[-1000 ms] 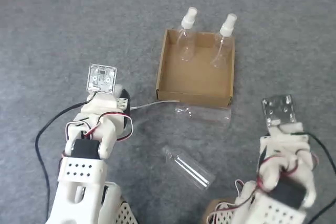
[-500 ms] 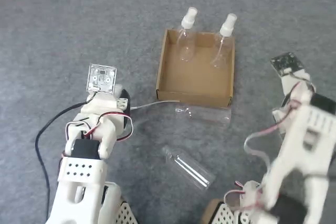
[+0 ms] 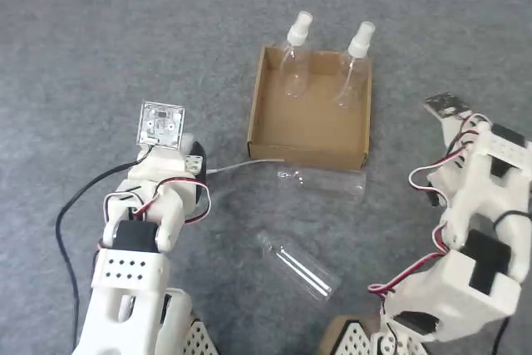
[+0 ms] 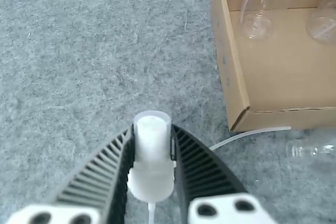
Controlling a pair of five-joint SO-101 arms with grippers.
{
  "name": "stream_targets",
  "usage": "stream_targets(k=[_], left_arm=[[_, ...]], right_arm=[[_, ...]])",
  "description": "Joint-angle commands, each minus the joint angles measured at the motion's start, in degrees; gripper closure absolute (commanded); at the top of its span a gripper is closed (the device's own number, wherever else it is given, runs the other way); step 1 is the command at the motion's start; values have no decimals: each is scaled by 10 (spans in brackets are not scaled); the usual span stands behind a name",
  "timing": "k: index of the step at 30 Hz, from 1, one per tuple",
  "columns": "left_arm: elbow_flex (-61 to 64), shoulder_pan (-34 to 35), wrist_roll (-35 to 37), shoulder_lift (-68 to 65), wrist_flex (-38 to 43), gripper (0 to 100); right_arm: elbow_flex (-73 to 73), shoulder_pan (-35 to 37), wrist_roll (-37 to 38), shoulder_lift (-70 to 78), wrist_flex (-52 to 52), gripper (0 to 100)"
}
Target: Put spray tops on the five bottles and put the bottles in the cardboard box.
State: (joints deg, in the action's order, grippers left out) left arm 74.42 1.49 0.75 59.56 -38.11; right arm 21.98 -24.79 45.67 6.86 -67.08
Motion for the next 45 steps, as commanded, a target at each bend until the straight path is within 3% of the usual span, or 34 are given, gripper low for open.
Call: stream_targets(k=[1,5,11,18,23,25,27,34,36,40,45], left_arm=[[-2,4,-4,18,14,989],[-2,4,-4,18,14,989],[-2,4,-4,18,13,989],[-2,2,-4,18,13,989],[-2,2,-4,18,13,989],[-2,2,-4,18,13,989],[-2,2,-4,18,13,989],[-2,2,-4,18,13,989],[-2,3,-4,18,13,989],[-2,4,-4,18,14,989],[-2,4,-4,18,14,989]], right_arm=[[-20,-45,-141,2,4,976],[-17,-80,-296,4,32,960],[-38,-115,-518,1,46,826],[-89,-83,-495,1,-25,711],[-178,-79,-483,1,-90,694],[-222,-78,-435,1,-121,695],[-258,-74,-338,1,-148,695],[-252,-51,142,8,-233,695],[-229,-61,241,8,-244,695],[-185,-77,310,8,-229,695],[-132,-95,320,7,-168,695]])
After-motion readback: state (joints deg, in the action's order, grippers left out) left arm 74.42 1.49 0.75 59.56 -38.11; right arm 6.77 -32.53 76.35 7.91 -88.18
